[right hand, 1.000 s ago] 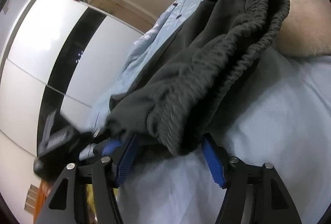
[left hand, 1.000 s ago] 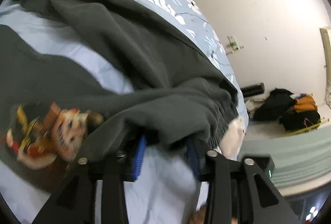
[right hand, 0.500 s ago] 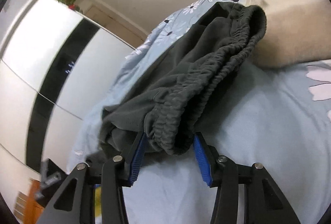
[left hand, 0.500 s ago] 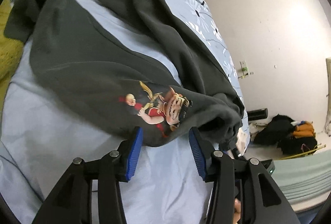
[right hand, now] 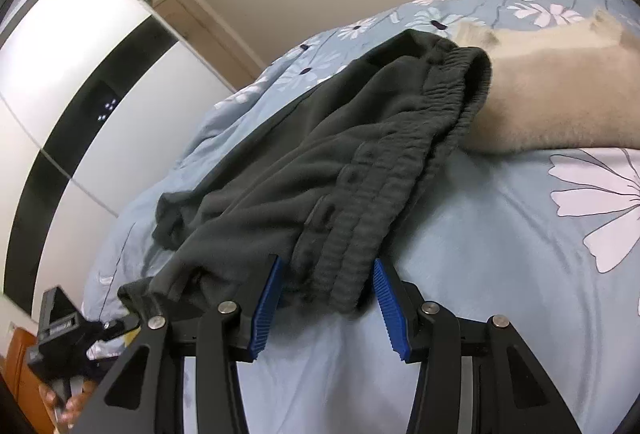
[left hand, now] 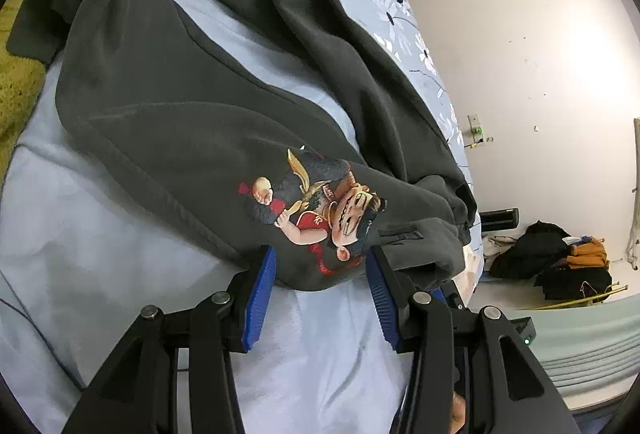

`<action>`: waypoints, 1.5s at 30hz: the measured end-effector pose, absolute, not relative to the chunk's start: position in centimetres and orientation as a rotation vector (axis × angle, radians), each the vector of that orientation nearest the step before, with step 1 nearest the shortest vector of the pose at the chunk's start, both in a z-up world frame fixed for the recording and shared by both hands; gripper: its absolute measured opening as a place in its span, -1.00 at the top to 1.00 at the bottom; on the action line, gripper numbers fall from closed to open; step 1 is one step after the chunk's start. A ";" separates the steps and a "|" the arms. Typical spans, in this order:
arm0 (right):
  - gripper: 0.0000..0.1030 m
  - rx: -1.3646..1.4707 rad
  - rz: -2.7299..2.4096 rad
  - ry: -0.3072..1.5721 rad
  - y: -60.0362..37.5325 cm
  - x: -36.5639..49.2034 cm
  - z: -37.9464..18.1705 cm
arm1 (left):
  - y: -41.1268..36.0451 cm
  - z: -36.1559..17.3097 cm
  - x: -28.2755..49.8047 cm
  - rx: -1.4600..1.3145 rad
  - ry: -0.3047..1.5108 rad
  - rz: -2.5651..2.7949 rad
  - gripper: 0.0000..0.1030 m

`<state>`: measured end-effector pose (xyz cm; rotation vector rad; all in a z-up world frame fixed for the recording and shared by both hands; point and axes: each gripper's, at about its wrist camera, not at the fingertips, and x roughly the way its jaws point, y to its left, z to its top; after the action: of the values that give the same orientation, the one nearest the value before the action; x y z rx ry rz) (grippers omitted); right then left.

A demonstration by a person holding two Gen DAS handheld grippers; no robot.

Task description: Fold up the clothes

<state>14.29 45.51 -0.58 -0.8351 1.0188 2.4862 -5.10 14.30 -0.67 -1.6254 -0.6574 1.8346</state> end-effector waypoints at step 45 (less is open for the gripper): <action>0.72 -0.812 2.875 1.233 50.3 15.3 -0.7 | 12.6 1.2 -3.8 -1.608 -0.674 1.845 0.07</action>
<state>15.33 50.29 -0.75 -0.8124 1.2329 2.8754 -3.78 12.62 1.24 -1.6084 -0.6745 1.8448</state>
